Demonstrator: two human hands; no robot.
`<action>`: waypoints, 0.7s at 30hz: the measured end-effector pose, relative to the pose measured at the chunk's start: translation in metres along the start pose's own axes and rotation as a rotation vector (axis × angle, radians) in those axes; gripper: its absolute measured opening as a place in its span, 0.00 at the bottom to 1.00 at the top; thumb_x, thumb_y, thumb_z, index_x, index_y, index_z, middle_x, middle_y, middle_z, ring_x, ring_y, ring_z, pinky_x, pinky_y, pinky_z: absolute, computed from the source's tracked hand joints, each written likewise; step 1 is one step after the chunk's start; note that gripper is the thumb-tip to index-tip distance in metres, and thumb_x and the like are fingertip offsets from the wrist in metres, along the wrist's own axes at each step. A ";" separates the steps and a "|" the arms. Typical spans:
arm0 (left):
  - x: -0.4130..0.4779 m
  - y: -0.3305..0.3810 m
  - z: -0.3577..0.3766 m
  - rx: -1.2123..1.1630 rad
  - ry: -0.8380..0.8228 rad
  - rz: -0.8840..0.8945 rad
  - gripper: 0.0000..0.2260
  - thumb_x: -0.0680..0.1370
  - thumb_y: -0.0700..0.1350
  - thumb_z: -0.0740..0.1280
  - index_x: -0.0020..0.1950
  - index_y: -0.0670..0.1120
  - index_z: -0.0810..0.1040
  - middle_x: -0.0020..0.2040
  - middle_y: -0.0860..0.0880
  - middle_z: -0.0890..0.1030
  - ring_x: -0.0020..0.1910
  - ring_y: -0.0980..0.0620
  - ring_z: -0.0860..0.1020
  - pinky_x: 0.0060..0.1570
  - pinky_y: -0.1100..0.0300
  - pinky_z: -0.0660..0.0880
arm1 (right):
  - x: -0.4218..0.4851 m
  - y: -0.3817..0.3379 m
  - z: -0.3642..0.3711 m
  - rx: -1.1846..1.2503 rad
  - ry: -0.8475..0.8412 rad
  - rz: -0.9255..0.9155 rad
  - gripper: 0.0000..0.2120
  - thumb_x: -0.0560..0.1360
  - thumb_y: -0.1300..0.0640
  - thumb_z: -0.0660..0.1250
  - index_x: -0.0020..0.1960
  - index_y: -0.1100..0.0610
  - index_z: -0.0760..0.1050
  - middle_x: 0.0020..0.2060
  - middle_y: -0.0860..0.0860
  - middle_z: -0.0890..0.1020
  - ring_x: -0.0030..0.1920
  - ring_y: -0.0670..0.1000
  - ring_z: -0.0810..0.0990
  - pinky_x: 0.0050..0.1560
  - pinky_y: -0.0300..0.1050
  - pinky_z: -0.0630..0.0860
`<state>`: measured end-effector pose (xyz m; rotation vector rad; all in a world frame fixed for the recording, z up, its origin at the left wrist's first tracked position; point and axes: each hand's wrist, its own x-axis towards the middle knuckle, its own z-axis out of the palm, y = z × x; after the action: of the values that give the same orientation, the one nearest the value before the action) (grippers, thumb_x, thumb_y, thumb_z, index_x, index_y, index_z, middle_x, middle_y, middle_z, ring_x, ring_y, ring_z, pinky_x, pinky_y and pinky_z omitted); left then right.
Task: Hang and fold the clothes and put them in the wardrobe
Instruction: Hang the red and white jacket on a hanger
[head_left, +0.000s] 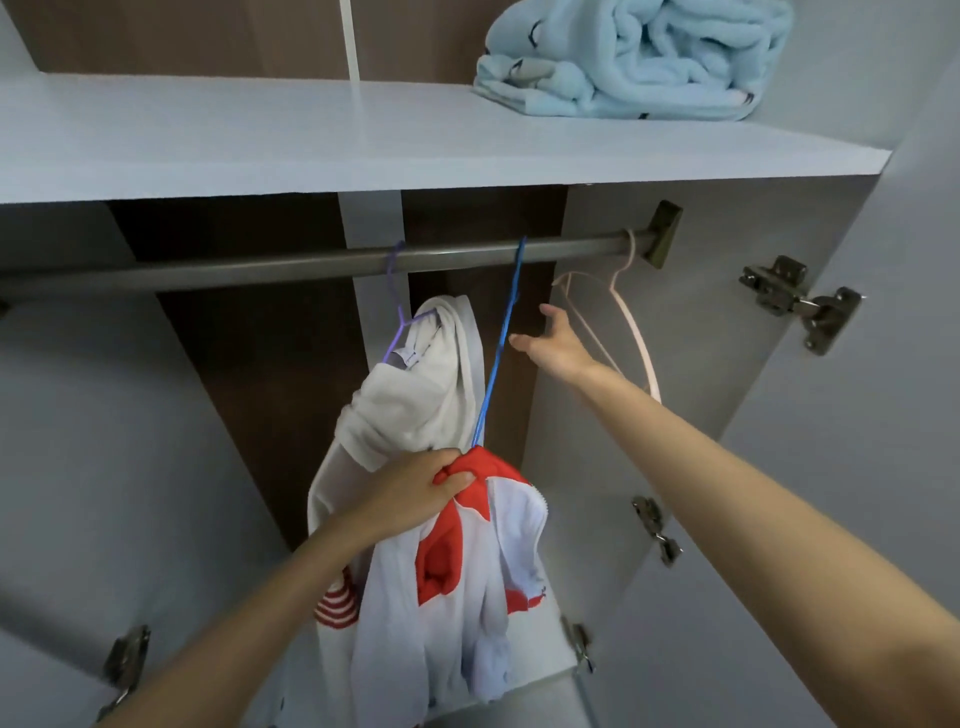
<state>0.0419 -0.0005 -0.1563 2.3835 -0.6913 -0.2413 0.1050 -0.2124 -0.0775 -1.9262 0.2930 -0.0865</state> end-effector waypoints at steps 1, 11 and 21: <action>0.000 0.002 -0.001 -0.017 0.014 0.002 0.12 0.81 0.53 0.60 0.44 0.46 0.74 0.41 0.47 0.81 0.40 0.53 0.79 0.44 0.63 0.78 | 0.008 -0.003 0.004 0.045 -0.026 0.026 0.36 0.77 0.57 0.68 0.77 0.52 0.50 0.71 0.56 0.68 0.64 0.55 0.72 0.58 0.43 0.68; 0.032 -0.037 -0.025 0.029 -0.023 0.079 0.17 0.80 0.52 0.62 0.33 0.50 0.62 0.29 0.53 0.67 0.29 0.58 0.67 0.32 0.67 0.63 | 0.065 -0.037 0.040 0.466 0.103 0.138 0.11 0.80 0.68 0.52 0.54 0.55 0.67 0.35 0.52 0.67 0.30 0.48 0.65 0.31 0.42 0.69; 0.031 -0.021 -0.020 0.089 -0.135 0.046 0.11 0.79 0.49 0.63 0.38 0.46 0.70 0.35 0.51 0.75 0.39 0.50 0.76 0.42 0.55 0.71 | 0.023 -0.032 -0.008 0.485 0.361 0.030 0.14 0.82 0.64 0.46 0.42 0.54 0.63 0.29 0.52 0.65 0.19 0.44 0.62 0.18 0.31 0.57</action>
<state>0.0835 0.0075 -0.1534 2.4495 -0.8342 -0.3614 0.1312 -0.2144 -0.0465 -1.4163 0.4917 -0.4479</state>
